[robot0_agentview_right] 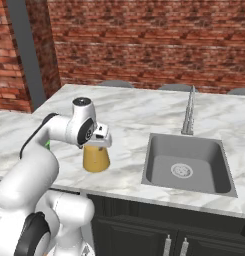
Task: Place the pitcher and cup on the dining counter for serving.
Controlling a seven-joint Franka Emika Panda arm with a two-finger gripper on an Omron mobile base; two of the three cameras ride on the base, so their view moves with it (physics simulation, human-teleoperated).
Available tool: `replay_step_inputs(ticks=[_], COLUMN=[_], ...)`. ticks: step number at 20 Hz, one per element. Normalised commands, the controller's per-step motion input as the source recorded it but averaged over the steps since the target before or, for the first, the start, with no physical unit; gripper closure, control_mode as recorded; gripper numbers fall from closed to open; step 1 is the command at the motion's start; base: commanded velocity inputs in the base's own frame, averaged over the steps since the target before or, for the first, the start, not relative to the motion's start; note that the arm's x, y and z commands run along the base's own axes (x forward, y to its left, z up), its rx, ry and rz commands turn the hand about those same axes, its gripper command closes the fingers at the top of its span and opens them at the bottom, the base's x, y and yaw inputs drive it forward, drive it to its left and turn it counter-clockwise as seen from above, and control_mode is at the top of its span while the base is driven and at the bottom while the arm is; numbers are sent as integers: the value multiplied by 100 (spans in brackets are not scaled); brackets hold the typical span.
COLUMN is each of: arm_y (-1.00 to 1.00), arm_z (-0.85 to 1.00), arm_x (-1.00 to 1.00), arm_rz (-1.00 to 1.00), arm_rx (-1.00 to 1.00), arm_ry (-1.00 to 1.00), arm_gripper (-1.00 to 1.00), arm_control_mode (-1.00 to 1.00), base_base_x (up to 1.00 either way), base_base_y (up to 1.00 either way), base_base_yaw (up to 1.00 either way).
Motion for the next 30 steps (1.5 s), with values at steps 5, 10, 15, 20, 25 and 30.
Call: replay_step_inputs(ticks=[5,10,15,20,25,30], arm_y=[-17,-1,0,0,4,28], arm_z=[-20,-10,-17,-25,-42,-57], arm_x=[41,31,25,19,4,0], arm_rz=[0,0,2,4,8,15], arm_rx=[0,0,0,0,0,0], arm_ry=[12,6,1,0,0,0], arm_gripper=[-100,-100,-100,-100,-100,100], arm_control_mode=[-100,-100,-100,-100,-100,-100], base_base_x=[0,0,0,0,0,0], base_base_y=[0,0,0,0,0,0], base_base_yaw=[0,0,0,0,0,0])
